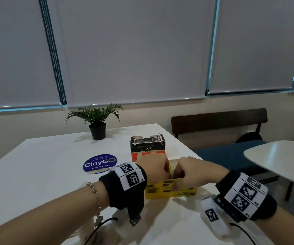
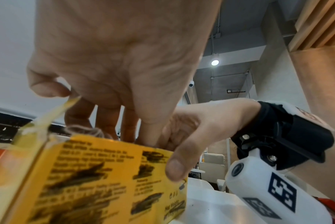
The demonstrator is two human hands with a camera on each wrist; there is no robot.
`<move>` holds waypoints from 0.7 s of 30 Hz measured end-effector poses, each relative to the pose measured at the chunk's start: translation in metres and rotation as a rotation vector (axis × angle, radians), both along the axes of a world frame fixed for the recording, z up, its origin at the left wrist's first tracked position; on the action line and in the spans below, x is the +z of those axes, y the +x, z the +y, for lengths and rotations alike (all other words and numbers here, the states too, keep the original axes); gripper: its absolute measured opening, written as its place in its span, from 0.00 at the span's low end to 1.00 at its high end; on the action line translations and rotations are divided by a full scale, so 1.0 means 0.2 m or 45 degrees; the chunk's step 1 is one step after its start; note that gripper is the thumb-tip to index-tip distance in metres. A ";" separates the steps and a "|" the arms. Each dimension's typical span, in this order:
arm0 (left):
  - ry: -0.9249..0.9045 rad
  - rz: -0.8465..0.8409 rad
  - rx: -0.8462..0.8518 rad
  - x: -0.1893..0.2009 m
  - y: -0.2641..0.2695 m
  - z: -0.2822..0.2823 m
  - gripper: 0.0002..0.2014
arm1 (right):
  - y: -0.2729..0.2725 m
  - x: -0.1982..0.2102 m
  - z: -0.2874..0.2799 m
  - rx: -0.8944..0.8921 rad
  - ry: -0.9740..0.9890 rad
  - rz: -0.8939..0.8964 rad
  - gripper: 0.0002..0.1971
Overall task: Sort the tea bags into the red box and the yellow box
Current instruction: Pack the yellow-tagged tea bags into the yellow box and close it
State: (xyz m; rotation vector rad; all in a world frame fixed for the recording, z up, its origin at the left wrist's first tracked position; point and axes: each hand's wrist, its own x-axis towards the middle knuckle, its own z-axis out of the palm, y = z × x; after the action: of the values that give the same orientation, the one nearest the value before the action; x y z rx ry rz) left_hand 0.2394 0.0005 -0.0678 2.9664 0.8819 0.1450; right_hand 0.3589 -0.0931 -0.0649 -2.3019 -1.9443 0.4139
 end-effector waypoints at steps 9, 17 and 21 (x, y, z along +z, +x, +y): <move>0.025 0.065 -0.023 0.05 -0.06 0.02 0.14 | 0.01 0.00 0.00 0.034 -0.024 -0.066 0.15; -0.193 -0.232 -0.076 0.17 -0.19 0.12 0.11 | 0.01 -0.01 0.00 0.054 0.004 -0.049 0.14; -0.317 -0.301 0.008 0.27 -0.38 0.23 0.09 | 0.00 0.00 -0.01 0.034 0.064 -0.066 0.13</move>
State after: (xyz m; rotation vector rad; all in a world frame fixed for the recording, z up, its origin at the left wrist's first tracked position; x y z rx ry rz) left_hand 0.1633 0.0466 -0.0141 2.6491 0.8132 0.3502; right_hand 0.3592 -0.0952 -0.0651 -2.2802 -1.9874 0.3077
